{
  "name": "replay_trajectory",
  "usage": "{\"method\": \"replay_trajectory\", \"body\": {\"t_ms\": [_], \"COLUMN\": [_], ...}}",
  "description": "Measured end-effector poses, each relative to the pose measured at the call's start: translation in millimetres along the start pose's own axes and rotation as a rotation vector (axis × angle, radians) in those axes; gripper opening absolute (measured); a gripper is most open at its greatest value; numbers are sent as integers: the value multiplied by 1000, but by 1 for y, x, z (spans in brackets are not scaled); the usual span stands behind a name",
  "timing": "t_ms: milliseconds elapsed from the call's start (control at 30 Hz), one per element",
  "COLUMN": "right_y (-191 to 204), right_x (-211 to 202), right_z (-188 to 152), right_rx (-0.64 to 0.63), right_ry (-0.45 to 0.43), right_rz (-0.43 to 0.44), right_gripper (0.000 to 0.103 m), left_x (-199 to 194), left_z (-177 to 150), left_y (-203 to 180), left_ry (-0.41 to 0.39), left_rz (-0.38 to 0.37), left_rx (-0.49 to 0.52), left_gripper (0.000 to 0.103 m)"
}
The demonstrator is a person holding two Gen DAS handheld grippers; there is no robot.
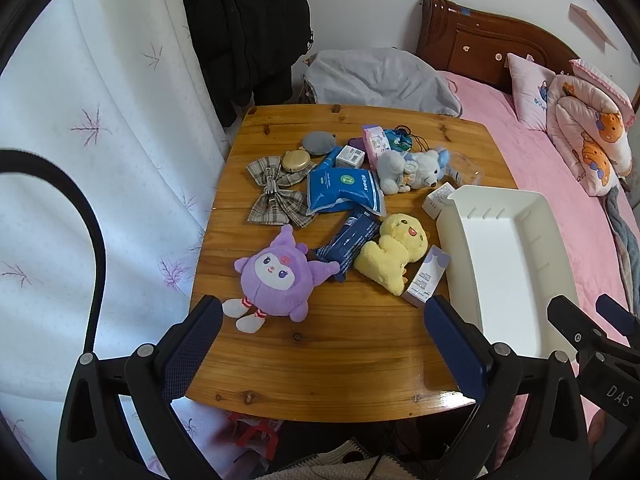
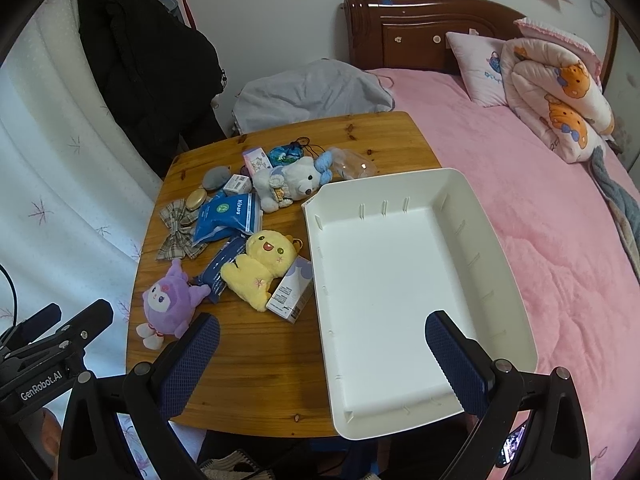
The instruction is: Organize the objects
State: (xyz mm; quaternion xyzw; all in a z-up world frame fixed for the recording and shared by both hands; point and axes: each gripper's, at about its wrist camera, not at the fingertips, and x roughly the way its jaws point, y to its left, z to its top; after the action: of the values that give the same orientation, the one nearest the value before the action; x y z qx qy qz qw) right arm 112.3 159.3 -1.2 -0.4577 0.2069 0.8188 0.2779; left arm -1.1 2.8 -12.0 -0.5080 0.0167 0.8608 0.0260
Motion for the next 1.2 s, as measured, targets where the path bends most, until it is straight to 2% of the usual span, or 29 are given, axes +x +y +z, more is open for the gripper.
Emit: {"method": "replay_trajectory", "body": {"t_ms": [1200], "right_y": [4], "right_x": [3], "right_z": [-8], "right_rx": [12], "right_ry": [-10], "right_rz": [3], "right_gripper": [103], "left_x": [-5], "left_z": [-3], "left_y": [-4], "left_ry": [10], "left_rz": [-29], "left_rx": [55], "left_gripper": [101]}}
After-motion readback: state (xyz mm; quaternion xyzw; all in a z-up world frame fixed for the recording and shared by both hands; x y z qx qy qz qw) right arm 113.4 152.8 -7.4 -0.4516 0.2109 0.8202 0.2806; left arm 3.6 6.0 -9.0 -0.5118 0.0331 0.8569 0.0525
